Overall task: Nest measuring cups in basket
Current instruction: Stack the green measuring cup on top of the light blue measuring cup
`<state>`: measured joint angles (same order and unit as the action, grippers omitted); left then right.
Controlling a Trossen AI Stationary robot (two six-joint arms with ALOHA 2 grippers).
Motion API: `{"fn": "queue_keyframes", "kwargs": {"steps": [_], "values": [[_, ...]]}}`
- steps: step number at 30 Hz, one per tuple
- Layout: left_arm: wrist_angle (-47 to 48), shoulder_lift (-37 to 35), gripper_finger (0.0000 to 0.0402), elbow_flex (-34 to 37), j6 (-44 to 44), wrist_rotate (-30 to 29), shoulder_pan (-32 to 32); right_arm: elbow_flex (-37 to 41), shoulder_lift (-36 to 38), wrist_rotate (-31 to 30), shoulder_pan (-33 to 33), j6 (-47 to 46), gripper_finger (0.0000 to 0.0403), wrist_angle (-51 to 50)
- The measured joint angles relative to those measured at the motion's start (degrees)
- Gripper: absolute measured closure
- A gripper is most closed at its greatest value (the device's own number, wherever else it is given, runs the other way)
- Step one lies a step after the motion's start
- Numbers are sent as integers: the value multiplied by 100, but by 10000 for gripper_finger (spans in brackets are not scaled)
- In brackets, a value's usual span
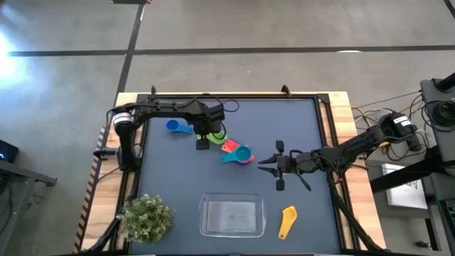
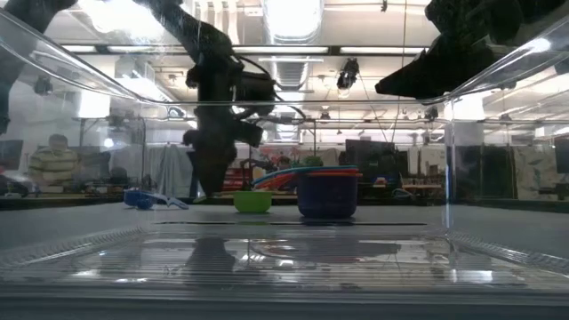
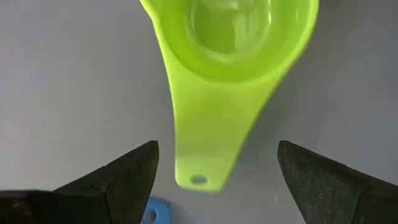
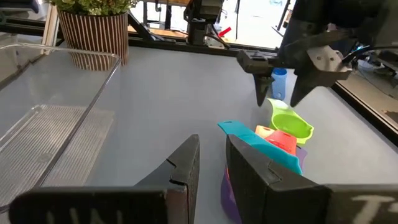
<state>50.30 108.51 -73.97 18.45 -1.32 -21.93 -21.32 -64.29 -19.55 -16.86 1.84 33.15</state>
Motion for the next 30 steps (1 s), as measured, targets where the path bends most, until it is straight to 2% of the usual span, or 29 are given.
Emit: {"fn": "queue_keyframes", "kwargs": {"steps": [10, 18, 22, 28, 30], "values": [[-1700, -661, 114, 1307, 130, -55, -2, 0, 0, -2, 2, 29, 335, 11], [-2344, -855, 136, 1810, -113, -66, -3, 0, 0, -4, 0, 29, 335, 14], [-2384, -866, 178, 1809, -115, -145, -2, 0, 0, -7, 2, 24, 335, 17], [-2370, -866, 287, 1768, -146, -221, -2, 2, 0, -7, 1, 18, 335, 14], [-2352, -883, 288, 1747, -192, -221, -4, 1, 0, -6, 1, 19, 335, 14]]}}
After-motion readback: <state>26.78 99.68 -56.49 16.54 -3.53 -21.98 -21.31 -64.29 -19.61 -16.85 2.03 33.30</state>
